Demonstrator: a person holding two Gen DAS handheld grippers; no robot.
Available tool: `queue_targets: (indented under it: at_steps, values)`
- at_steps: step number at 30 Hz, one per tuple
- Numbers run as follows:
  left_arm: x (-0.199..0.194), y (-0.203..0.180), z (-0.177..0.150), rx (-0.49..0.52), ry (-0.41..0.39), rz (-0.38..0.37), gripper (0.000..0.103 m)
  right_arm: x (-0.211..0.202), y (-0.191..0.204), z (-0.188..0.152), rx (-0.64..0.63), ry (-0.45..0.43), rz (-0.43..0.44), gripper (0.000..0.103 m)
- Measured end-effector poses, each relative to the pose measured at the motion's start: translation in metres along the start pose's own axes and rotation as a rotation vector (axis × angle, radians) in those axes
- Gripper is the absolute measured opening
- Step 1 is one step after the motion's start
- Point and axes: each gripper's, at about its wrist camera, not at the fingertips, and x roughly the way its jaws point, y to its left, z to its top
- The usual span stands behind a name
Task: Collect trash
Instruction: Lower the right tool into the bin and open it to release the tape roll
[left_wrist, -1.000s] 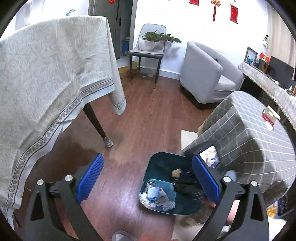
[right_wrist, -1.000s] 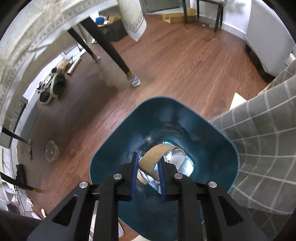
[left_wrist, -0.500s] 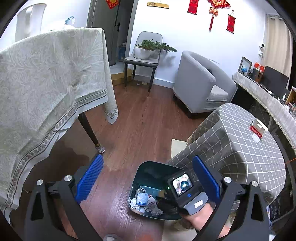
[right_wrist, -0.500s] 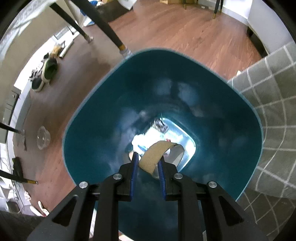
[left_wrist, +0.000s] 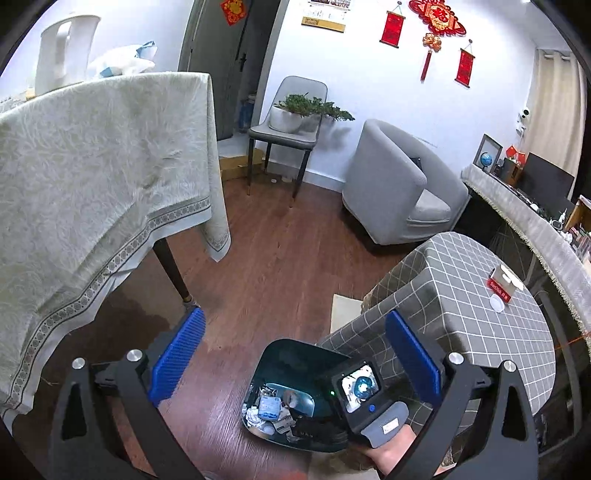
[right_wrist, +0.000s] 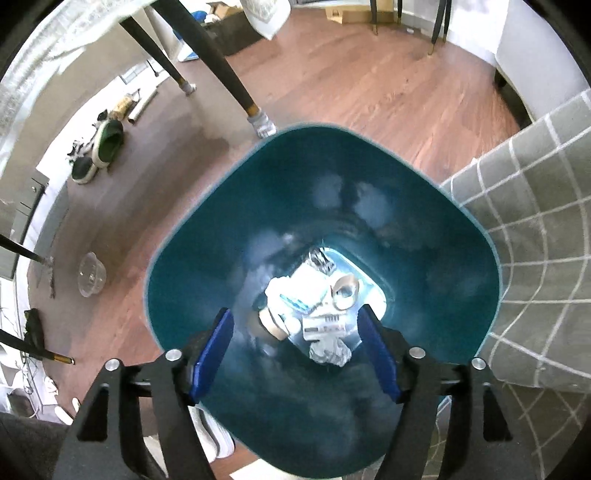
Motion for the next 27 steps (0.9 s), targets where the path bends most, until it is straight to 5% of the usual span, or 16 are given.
queue_targets:
  at_steps: [13, 27]
  values:
    - [-0.008, -0.015, 0.013, -0.014, -0.106, 0.000, 0.100, -0.105, 0.012, 0.021, -0.067, -0.246, 0.031, 0.084]
    - [0.004, -0.037, 0.019, -0.022, -0.124, 0.027, 0.099, -0.226, -0.020, 0.015, -0.078, -0.513, 0.005, 0.088]
